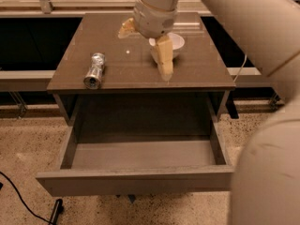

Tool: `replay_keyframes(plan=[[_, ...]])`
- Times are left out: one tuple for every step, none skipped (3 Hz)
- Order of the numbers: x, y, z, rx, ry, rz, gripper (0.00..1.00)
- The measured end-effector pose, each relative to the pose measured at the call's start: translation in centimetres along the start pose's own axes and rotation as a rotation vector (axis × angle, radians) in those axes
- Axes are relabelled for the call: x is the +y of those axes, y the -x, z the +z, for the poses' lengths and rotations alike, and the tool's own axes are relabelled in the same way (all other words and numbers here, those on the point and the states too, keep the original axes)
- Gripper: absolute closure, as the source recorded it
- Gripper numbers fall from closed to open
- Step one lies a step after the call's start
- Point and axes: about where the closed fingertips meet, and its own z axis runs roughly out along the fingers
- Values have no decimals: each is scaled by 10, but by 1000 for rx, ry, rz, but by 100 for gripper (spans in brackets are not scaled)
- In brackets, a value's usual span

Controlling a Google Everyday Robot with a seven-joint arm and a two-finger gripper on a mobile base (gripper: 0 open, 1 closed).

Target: Place redbull can into top drawer

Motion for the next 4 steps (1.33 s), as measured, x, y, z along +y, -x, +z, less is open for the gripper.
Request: replay_keyframes(plan=[[-54, -10, -3, 94, -37, -126, 0], [-106, -3, 0, 170, -100, -356, 0], [-110, -3, 6, 154, -112, -359, 0], [-119, 1, 31, 94, -101, -420, 0]])
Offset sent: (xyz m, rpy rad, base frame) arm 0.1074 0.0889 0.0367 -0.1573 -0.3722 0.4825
